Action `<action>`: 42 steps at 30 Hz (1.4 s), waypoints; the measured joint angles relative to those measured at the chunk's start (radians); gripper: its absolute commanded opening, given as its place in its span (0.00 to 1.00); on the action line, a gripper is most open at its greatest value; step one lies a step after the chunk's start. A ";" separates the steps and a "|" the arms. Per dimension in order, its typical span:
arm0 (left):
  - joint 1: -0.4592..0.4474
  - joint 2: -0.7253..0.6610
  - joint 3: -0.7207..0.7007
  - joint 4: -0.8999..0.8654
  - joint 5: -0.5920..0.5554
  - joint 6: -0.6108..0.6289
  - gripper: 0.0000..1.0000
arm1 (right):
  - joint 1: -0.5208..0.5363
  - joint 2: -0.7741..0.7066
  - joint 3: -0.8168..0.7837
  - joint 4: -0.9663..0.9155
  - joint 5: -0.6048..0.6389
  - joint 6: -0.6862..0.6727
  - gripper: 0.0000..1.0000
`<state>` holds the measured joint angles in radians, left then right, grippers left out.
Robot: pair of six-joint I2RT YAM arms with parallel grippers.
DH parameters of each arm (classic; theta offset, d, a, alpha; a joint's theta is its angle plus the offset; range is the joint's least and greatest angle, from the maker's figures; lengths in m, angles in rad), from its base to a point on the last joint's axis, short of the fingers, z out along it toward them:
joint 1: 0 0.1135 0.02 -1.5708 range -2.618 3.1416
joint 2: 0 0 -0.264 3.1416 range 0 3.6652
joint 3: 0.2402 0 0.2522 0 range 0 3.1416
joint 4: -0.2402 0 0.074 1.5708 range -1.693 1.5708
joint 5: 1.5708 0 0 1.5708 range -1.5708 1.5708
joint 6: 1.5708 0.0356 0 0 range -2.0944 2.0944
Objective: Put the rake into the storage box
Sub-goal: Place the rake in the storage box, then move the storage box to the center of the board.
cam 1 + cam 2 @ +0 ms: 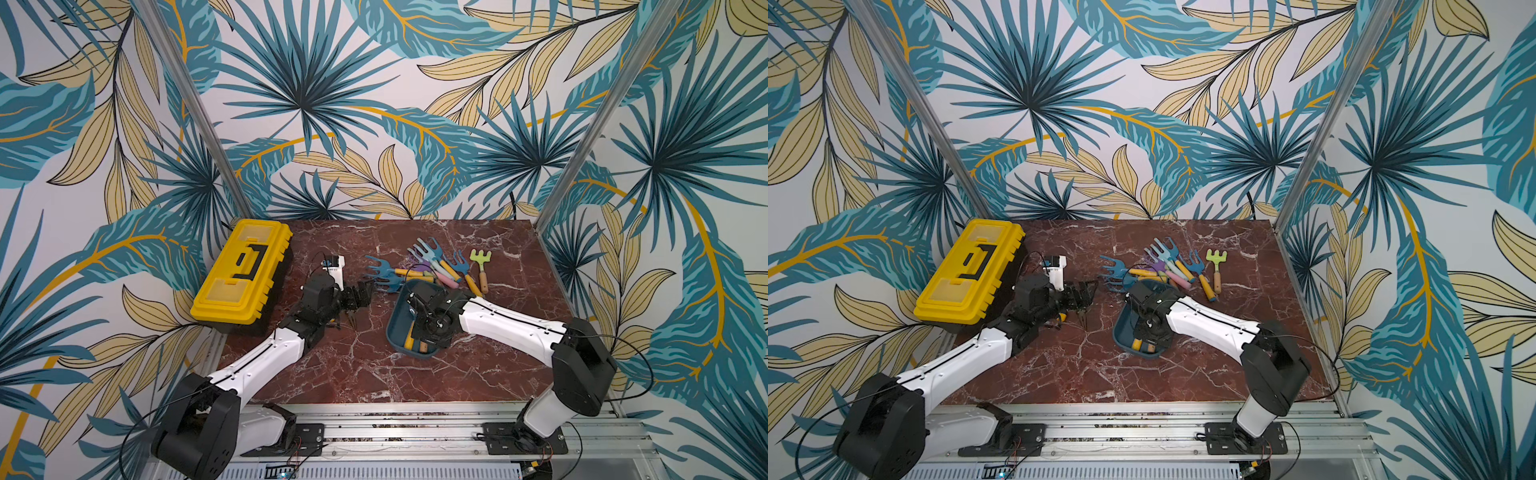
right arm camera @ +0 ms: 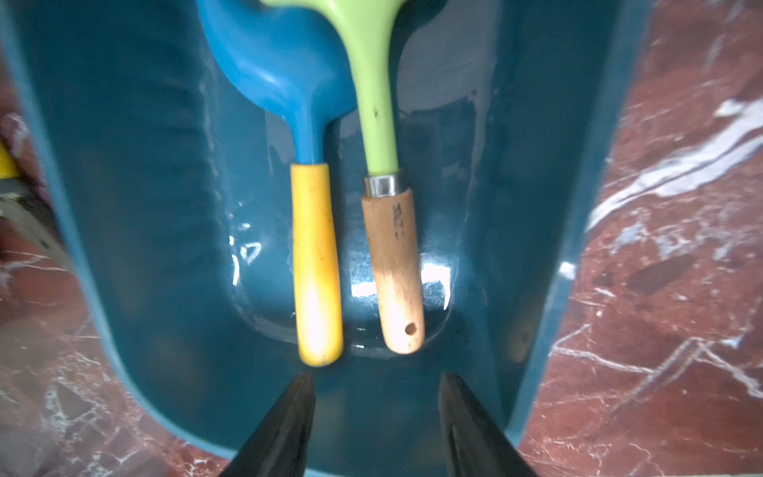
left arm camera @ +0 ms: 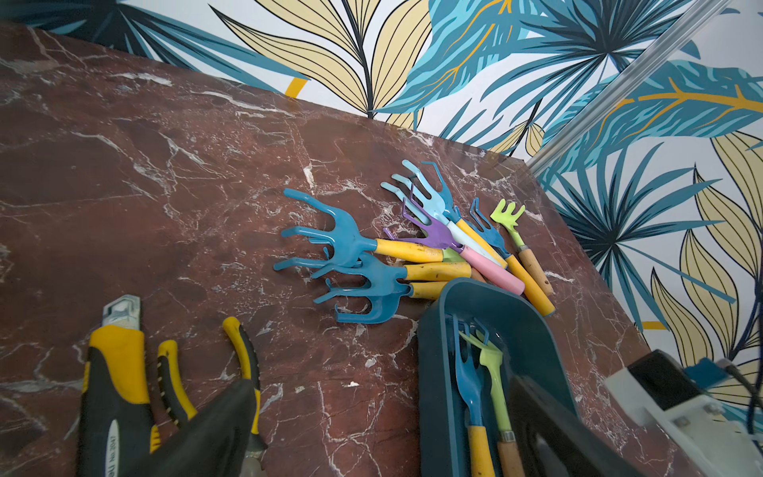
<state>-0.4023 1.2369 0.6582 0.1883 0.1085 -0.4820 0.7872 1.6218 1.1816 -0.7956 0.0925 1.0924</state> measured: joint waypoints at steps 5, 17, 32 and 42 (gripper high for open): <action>0.000 -0.001 0.000 0.000 0.004 0.000 1.00 | -0.008 -0.083 0.000 -0.011 0.050 -0.039 0.62; 0.000 0.002 0.000 0.000 0.094 -0.036 1.00 | -0.280 -0.185 -0.027 0.058 0.019 -0.291 0.83; -0.127 0.323 0.070 0.017 0.396 -0.270 1.00 | -0.426 0.015 -0.066 0.229 -0.220 -0.512 0.81; -0.207 0.348 0.042 0.093 0.439 -0.402 1.00 | -0.405 0.044 -0.129 0.319 -0.354 -0.544 0.76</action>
<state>-0.6090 1.5845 0.7006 0.2810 0.5480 -0.8841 0.3820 1.6661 1.0527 -0.4767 -0.2619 0.5484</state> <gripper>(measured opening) 0.998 0.764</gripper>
